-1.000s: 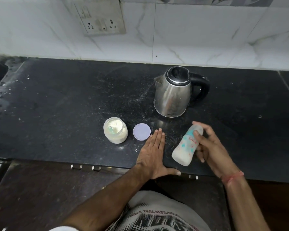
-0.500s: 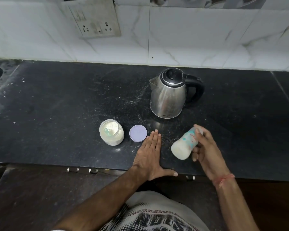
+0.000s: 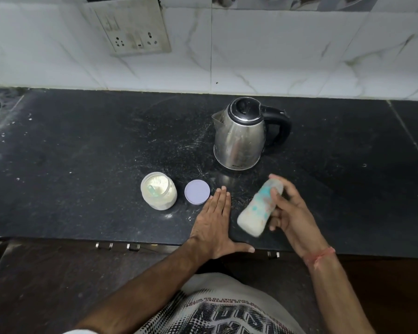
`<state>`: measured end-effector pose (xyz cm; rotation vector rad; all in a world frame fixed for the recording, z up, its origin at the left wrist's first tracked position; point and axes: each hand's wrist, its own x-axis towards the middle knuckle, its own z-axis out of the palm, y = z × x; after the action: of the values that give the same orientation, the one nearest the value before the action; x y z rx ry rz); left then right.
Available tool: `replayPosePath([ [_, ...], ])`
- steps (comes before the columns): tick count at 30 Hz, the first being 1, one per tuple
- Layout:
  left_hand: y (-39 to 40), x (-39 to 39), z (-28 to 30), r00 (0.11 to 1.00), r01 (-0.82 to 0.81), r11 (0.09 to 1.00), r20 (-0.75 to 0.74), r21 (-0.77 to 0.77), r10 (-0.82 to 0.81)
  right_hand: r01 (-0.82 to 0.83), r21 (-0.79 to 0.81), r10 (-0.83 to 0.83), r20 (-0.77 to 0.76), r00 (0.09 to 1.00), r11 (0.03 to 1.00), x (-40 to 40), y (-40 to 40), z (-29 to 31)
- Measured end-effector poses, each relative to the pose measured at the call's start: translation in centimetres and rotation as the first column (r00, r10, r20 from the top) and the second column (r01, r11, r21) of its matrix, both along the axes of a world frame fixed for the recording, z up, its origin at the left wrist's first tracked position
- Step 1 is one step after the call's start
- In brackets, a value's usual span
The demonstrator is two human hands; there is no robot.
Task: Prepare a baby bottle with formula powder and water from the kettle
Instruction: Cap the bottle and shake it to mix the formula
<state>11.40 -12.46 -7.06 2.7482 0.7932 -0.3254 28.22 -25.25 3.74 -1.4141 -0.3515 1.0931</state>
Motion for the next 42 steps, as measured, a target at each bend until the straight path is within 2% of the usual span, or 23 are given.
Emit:
replayPosePath([
  [2,0.0,0.0,-0.2,1.0,-0.001,1.0,0.002,-0.006,0.001,0.03,0.009,-0.031,0.035,0.999,0.999,-0.1,0.4,0.4],
  [5,0.1,0.2,-0.5,1.0,0.005,1.0,-0.009,0.017,-0.004,-0.194,0.036,0.19,0.089,0.978,0.98,-0.2,0.4,1.1],
  [6,0.0,0.3,-0.6,1.0,-0.003,1.0,-0.012,0.022,0.003,-0.193,0.053,0.188,0.086,0.978,0.98,-0.1,0.3,1.3],
  [9,-0.1,0.5,-0.2,1.0,-0.022,1.0,0.0,-0.018,0.022,0.055,0.089,-0.058,0.027,0.998,0.994,0.5,-0.3,1.7],
  [10,-0.1,0.5,-0.1,1.0,-0.025,0.999,0.001,-0.022,0.025,0.086,0.078,-0.089,0.048,0.995,0.993,0.8,-0.5,1.6],
  [14,0.0,0.1,-0.1,1.0,-0.008,1.0,-0.01,-0.006,0.008,-0.142,0.044,0.138,0.083,0.987,0.989,1.1,-1.4,1.7],
  [15,0.0,0.0,0.0,1.0,-0.009,1.0,-0.01,-0.006,0.009,-0.11,0.066,0.107,0.06,0.993,0.992,1.2,-1.5,1.9],
  [18,0.0,0.1,0.2,1.0,-0.012,0.999,0.0,-0.03,0.012,0.152,0.113,-0.151,-0.022,0.988,0.982,1.6,-1.4,1.8],
  [19,0.0,0.1,0.2,1.0,-0.015,0.999,0.003,-0.03,0.015,0.176,0.102,-0.173,-0.03,0.984,0.979,1.5,-1.2,1.9],
  [22,0.0,0.0,0.2,1.0,-0.004,1.0,-0.016,-0.021,0.003,0.056,0.069,-0.057,0.016,0.998,0.996,1.3,-1.3,1.6],
  [26,0.0,0.2,0.3,1.0,-0.006,1.0,-0.026,0.0,0.006,0.206,0.086,-0.208,0.02,0.978,0.975,0.9,-1.3,1.4],
  [29,-0.1,0.0,0.4,0.999,0.013,1.0,-0.046,0.023,-0.012,-0.011,0.041,0.005,0.138,0.99,0.999,0.2,-1.2,1.0],
  [30,-0.1,-0.1,0.4,0.999,0.02,1.0,-0.047,0.02,-0.019,-0.02,0.036,0.015,0.152,0.988,0.999,0.0,-1.3,0.6],
  [33,0.1,0.1,0.3,1.0,0.0,1.0,-0.029,0.008,0.001,0.153,0.035,-0.157,0.143,0.977,0.988,0.1,-1.8,0.3],
  [36,0.0,0.0,0.1,0.999,0.02,1.0,-0.032,0.023,-0.019,-0.022,0.01,0.02,0.171,0.985,1.0,0.0,-2.4,0.6],
  [37,0.0,-0.1,0.1,0.999,0.027,0.999,-0.035,0.019,-0.026,-0.018,0.01,0.016,0.167,0.986,1.0,0.0,-2.7,0.5],
  [40,0.0,0.1,0.2,1.0,-0.004,1.0,-0.021,0.004,0.004,0.166,0.037,-0.169,0.131,0.977,0.986,0.4,-2.8,0.2],
  [42,-0.1,0.0,0.2,0.999,0.02,0.999,-0.031,0.027,-0.019,0.005,-0.01,-0.003,0.136,0.991,1.0,-0.1,-2.0,0.3],
])
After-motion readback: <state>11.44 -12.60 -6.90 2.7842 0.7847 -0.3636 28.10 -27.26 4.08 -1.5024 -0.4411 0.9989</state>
